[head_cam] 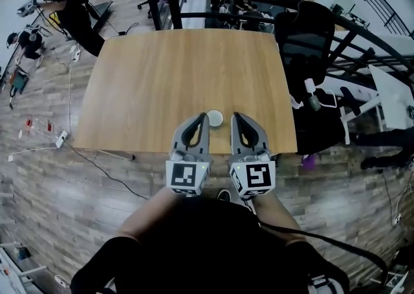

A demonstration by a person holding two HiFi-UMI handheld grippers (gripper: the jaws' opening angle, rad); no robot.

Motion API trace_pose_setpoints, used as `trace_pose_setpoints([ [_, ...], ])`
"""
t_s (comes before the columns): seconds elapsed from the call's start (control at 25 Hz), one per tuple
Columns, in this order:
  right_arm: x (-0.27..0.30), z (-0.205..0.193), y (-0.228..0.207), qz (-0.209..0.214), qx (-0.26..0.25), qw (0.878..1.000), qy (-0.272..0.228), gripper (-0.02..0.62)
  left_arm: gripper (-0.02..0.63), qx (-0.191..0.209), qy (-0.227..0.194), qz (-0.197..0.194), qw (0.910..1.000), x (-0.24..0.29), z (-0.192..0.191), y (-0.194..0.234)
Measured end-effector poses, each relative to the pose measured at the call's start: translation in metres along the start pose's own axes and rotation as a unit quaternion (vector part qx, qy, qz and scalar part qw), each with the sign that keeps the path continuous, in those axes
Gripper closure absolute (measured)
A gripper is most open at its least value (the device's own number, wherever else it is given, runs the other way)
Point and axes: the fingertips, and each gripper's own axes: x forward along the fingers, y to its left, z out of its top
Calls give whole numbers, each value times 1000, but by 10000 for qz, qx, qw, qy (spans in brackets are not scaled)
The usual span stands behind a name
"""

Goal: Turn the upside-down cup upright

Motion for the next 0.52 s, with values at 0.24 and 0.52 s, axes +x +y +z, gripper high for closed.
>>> trace_pose_setpoints([
  [0.24,-2,3,-4,66,146,9999,-11,583,600,24,62,207,9998,3,2,3],
  [0.52,1,8,-2,127,112,9998,-47,583,600,-34,132,42,9999,4,0,-13],
])
